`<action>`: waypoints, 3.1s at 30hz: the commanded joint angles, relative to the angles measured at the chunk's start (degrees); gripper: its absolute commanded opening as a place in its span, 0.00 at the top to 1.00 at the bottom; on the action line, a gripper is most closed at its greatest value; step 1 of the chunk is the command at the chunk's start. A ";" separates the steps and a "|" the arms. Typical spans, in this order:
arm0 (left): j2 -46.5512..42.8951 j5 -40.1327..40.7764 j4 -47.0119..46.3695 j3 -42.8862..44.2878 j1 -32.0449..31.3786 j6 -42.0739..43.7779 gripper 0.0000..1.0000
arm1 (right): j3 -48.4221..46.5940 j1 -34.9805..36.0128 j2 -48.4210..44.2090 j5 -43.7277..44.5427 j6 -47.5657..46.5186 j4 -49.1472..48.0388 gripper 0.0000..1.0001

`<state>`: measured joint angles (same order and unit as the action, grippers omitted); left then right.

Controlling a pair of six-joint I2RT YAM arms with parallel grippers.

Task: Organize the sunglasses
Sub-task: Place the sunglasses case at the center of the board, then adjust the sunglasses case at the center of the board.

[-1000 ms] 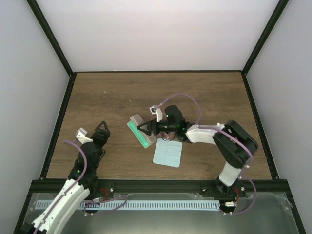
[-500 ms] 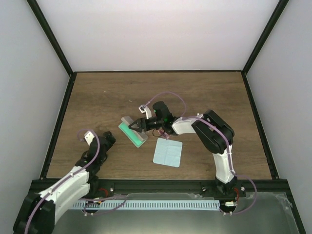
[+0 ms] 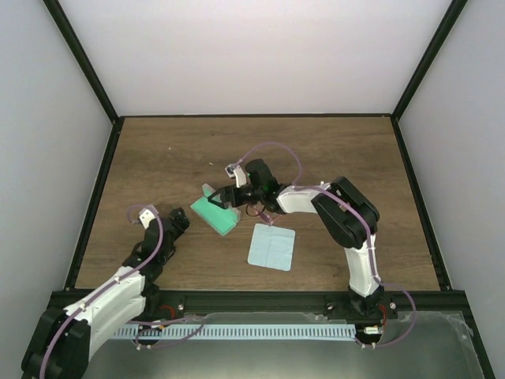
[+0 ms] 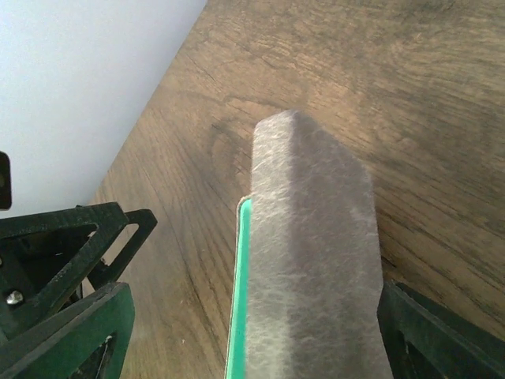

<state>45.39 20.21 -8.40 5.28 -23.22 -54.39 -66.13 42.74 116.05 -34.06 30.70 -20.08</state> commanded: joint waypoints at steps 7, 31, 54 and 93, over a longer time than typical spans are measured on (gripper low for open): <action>-2.59 -0.67 -0.18 0.92 0.28 0.52 0.12 | 0.82 -0.11 -5.38 4.30 -3.22 1.44 0.12; 10.89 8.27 -3.34 6.94 -10.44 2.43 0.34 | 26.35 10.84 -26.85 17.88 -1.35 -5.16 0.69; -10.33 15.48 10.45 3.24 -10.26 -1.56 0.20 | 13.55 21.09 -2.91 34.22 1.57 -6.30 0.80; 5.33 5.72 -8.21 3.48 -11.26 6.74 0.08 | 30.99 18.60 -24.28 38.45 0.75 -8.35 0.63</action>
<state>48.45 29.74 -10.00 9.19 -33.47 -50.30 -39.40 61.01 98.04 0.71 30.61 -25.67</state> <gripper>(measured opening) 0.912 0.368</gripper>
